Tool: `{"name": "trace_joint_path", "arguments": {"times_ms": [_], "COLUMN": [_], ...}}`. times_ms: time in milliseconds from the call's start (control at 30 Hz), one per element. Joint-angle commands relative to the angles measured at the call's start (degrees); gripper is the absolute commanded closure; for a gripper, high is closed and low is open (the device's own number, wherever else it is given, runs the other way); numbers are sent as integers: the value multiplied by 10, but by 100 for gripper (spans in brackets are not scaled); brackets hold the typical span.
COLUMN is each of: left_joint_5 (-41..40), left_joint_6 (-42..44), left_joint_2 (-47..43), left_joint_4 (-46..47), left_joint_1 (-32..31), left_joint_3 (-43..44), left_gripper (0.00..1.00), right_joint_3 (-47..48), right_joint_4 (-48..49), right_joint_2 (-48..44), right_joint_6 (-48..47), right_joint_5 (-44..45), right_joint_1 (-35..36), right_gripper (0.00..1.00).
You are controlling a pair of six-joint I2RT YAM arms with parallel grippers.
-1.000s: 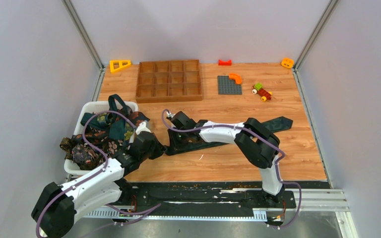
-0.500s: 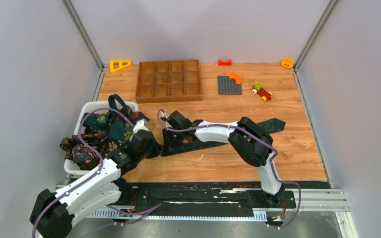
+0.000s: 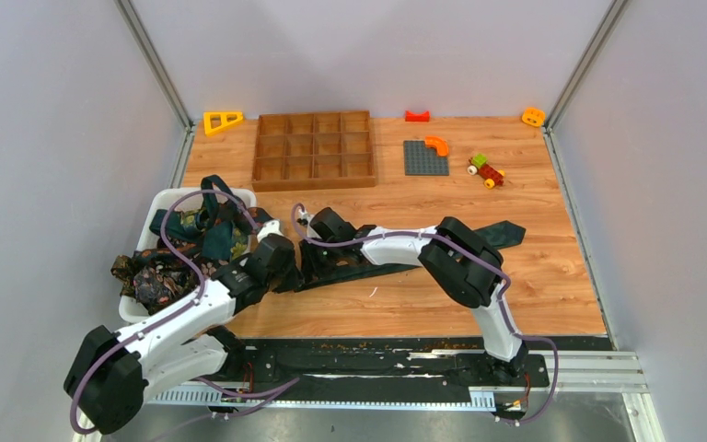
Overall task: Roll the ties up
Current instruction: Roll the tie at the center of the board.
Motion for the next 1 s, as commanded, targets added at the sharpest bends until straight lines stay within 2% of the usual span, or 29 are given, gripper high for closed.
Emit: {"name": "trace_joint_path", "arguments": {"times_ms": [0,833,967], "left_joint_5": [10,15,21], "left_joint_6": [25,47,45], "left_joint_2": [27,155,162], "left_joint_4": [18,54,61], "left_joint_1": [1,1,1], "left_joint_3": [28,70,76], "left_gripper": [100,100,92], "right_joint_3": [-13,-59,-67], "right_joint_4": [18,-79,-78], "right_joint_2": [-9,-125,-134], "right_joint_6": [1,-39,-42], "right_joint_5": [4,96,98], "right_joint_1": [-1,-15,-19], "right_gripper": [91,89,88]}}
